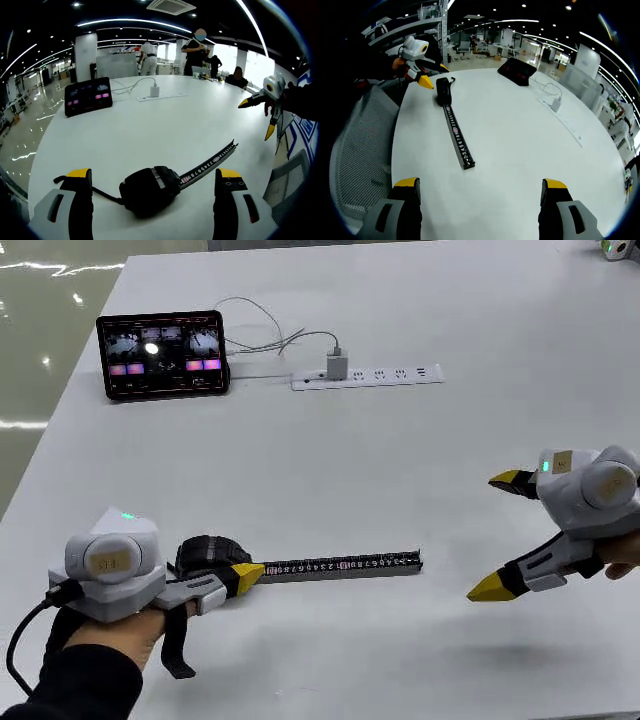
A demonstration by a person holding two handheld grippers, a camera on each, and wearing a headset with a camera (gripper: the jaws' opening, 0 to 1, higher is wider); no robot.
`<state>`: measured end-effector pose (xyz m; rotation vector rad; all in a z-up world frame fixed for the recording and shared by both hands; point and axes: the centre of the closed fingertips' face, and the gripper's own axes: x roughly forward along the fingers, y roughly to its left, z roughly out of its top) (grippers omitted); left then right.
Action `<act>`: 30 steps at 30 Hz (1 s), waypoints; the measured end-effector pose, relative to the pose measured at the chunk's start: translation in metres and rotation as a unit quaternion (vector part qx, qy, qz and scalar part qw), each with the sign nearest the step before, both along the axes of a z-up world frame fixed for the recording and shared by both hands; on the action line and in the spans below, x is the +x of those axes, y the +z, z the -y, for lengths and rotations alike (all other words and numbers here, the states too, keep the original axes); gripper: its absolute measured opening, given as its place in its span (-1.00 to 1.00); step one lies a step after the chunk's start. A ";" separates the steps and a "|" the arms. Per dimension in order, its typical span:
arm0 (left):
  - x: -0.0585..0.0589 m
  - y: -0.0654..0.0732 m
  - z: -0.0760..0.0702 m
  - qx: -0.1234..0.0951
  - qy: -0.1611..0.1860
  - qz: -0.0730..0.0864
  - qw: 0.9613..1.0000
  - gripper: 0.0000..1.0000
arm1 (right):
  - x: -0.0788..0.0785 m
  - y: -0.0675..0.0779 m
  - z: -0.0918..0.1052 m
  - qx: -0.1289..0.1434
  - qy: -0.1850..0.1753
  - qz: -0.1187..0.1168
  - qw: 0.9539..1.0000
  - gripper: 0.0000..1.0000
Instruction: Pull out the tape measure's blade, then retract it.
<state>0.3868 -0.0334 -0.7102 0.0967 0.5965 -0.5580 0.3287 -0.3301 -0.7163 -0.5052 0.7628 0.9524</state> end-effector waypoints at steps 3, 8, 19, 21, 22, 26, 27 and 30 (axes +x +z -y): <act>0.000 -0.005 -0.002 0.011 0.008 -0.004 1.000 0.99 | 0.004 0.000 -0.004 0.002 0.007 0.001 1.000 0.98; 0.007 -0.009 -0.012 0.032 0.041 0.009 0.999 0.99 | 0.010 -0.004 -0.009 -0.005 0.023 -0.001 1.000 0.98; 0.004 -0.022 -0.005 0.004 0.079 0.004 0.997 0.99 | 0.017 -0.025 -0.023 -0.022 0.044 -0.027 0.998 0.98; 0.006 -0.022 -0.007 0.004 0.090 0.011 0.996 0.99 | 0.017 -0.028 -0.028 -0.024 0.049 -0.033 0.998 0.98; 0.007 -0.022 -0.007 -0.001 0.095 0.013 0.995 0.99 | 0.018 -0.032 -0.029 -0.027 0.054 -0.034 0.998 0.98; 0.009 -0.023 -0.009 -0.017 0.117 0.014 0.993 0.99 | 0.020 -0.035 -0.036 -0.033 0.063 -0.038 0.997 0.98; 0.009 -0.023 -0.010 -0.019 0.121 0.015 0.992 0.99 | 0.020 -0.036 -0.038 -0.036 0.065 -0.042 0.996 0.98; 0.010 -0.023 -0.012 -0.021 0.127 0.020 0.991 0.99 | 0.022 -0.043 -0.041 -0.045 0.074 -0.046 0.995 0.98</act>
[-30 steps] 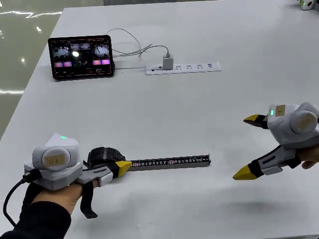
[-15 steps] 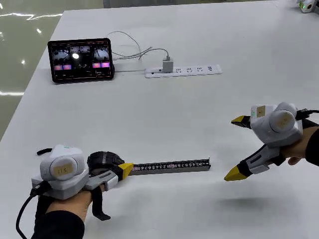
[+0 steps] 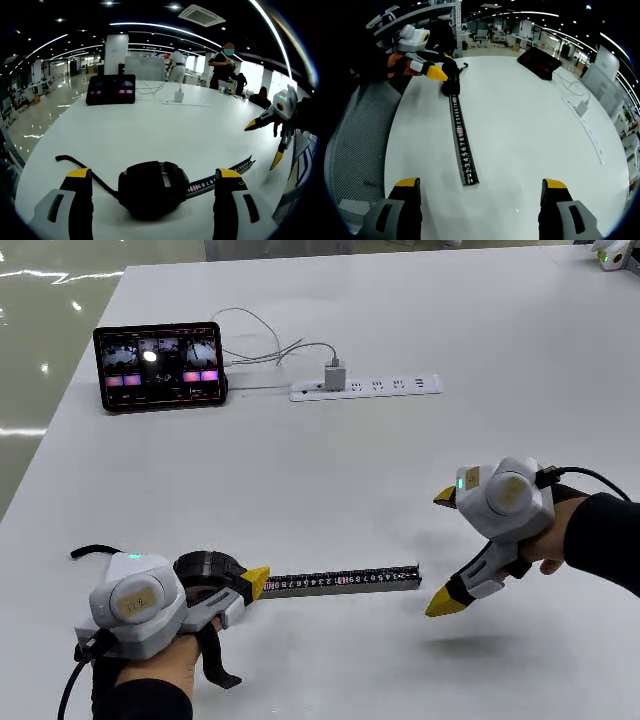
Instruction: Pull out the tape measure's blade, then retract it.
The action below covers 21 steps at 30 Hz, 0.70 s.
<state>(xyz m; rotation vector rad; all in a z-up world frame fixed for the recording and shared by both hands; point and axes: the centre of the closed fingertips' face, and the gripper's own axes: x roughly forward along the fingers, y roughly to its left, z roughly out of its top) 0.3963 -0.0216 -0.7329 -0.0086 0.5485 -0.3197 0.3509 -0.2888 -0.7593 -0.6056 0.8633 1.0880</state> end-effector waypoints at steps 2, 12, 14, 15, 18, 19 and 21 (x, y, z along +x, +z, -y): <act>0.000 0.000 -0.001 0.000 0.003 0.004 1.000 0.99 | -0.001 -0.003 -0.002 -0.009 0.013 -0.001 1.000 0.94; 0.001 -0.003 -0.003 0.018 -0.002 0.014 1.000 0.99 | 0.002 -0.014 -0.001 -0.028 0.025 -0.005 0.999 0.72; 0.001 -0.003 -0.001 0.012 -0.004 0.013 1.000 0.99 | 0.002 -0.014 -0.001 -0.030 0.029 -0.003 0.999 0.63; 0.001 -0.004 0.000 0.013 -0.005 0.014 1.000 0.99 | 0.002 -0.015 -0.001 -0.031 0.029 -0.005 0.999 0.60; 0.002 -0.005 0.001 0.010 -0.008 0.016 1.000 0.99 | 0.000 -0.017 -0.002 -0.034 0.037 -0.008 0.999 0.50; 0.002 -0.005 0.001 0.010 -0.008 0.017 1.000 0.99 | 0.000 -0.018 -0.002 -0.035 0.037 -0.009 0.999 0.49; 0.002 -0.005 0.002 0.008 -0.007 0.016 1.000 0.99 | 0.000 -0.019 -0.003 -0.035 0.037 -0.011 0.999 0.49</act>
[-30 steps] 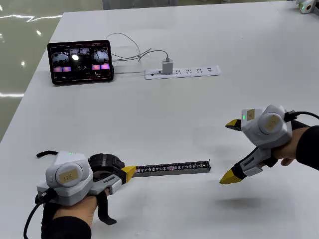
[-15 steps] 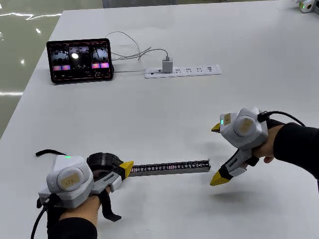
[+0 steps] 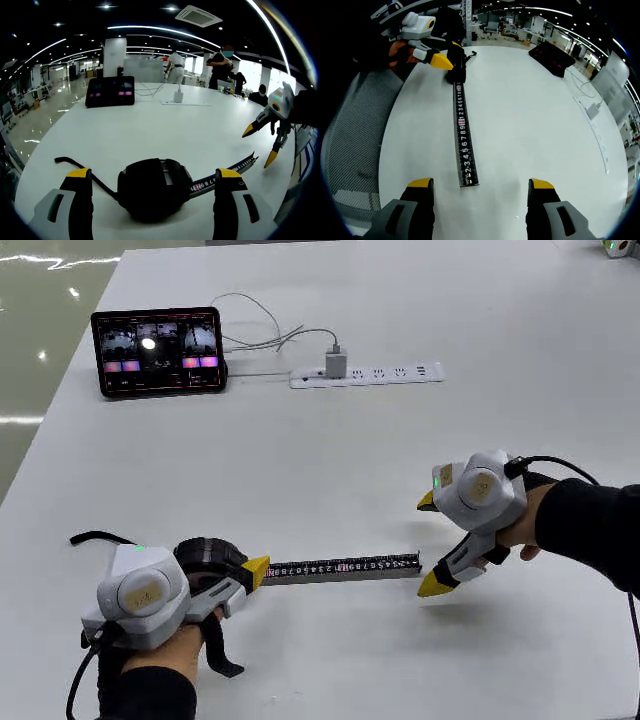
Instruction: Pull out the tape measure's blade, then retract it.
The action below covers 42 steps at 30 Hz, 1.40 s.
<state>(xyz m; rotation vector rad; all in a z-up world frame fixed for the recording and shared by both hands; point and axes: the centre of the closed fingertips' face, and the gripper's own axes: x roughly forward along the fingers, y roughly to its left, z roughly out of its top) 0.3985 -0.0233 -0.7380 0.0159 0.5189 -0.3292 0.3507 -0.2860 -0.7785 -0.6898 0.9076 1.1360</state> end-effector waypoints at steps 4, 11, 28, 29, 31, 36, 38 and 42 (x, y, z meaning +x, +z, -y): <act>-0.001 -0.001 0.000 0.000 -0.001 0.000 1.000 0.99 | 0.000 -0.001 -0.003 0.001 -0.002 -0.001 1.000 0.47; 0.000 0.000 0.000 0.000 0.000 0.002 1.000 0.99 | -0.005 -0.008 -0.005 -0.010 0.016 -0.005 1.000 0.21; 0.001 0.003 -0.001 -0.003 0.006 0.011 1.000 0.99 | -0.016 -0.014 -0.011 -0.017 0.041 -0.023 0.999 -0.54; 0.001 0.003 -0.001 -0.003 0.007 0.012 1.000 0.99 | -0.016 -0.014 -0.010 -0.019 0.041 -0.022 0.999 -0.57; 0.002 0.003 -0.002 -0.004 0.009 0.012 1.000 0.99 | -0.016 -0.016 -0.009 -0.021 0.041 -0.018 0.999 -0.60; 0.002 0.003 -0.003 -0.005 0.013 0.011 1.000 0.99 | -0.016 -0.015 -0.008 -0.019 0.039 -0.017 0.999 -0.70; 0.003 0.004 -0.003 -0.005 0.014 0.013 1.000 0.99 | -0.017 -0.015 -0.008 -0.019 0.040 -0.018 0.999 -0.76; 0.004 0.006 -0.004 -0.004 0.019 0.016 1.000 0.98 | -0.018 -0.015 -0.008 -0.020 0.047 -0.013 0.999 -0.77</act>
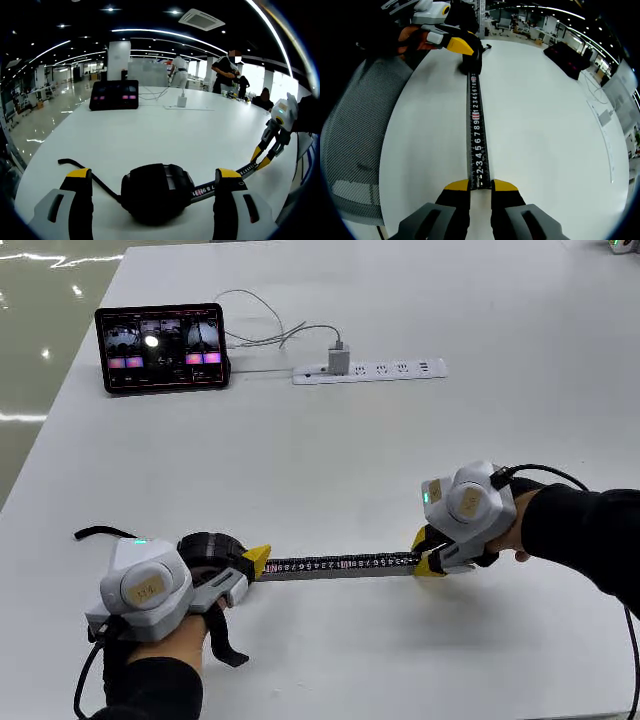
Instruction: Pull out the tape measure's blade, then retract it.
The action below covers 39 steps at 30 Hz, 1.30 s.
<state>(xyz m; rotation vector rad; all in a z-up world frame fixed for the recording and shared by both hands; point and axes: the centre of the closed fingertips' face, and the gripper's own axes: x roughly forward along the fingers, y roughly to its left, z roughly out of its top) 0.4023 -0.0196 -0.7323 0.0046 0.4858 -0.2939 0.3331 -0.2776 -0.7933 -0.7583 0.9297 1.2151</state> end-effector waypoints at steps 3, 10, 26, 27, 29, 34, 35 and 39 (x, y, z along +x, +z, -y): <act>0.000 0.000 0.002 0.000 -0.003 0.001 1.000 0.98 | 0.000 0.000 0.000 -0.001 0.009 0.000 1.000 -0.78; -0.002 -0.009 0.006 0.003 -0.010 -0.006 1.000 0.78 | 0.002 -0.001 0.000 -0.013 0.006 -0.010 1.000 -0.80; 0.001 -0.020 0.007 -0.005 -0.010 -0.031 0.999 0.27 | 0.003 -0.002 0.000 -0.032 -0.016 -0.023 0.999 -0.81; 0.001 -0.020 0.007 -0.005 -0.011 -0.032 0.999 0.27 | 0.003 -0.002 0.000 -0.031 -0.018 -0.024 0.999 -0.81; 0.001 -0.020 0.007 -0.004 -0.010 -0.033 0.999 0.26 | 0.003 -0.002 0.001 -0.030 -0.020 -0.025 0.999 -0.81; 0.002 -0.022 0.007 -0.005 -0.012 -0.043 0.999 0.25 | 0.003 -0.002 0.001 -0.027 -0.023 -0.025 0.999 -0.82; 0.002 -0.022 0.007 -0.004 -0.013 -0.048 0.999 0.25 | 0.004 -0.002 0.001 -0.026 -0.024 -0.024 0.999 -0.82; 0.001 -0.024 0.008 0.008 -0.023 -0.059 0.998 0.22 | 0.004 -0.001 0.000 -0.021 -0.034 -0.024 0.999 -0.84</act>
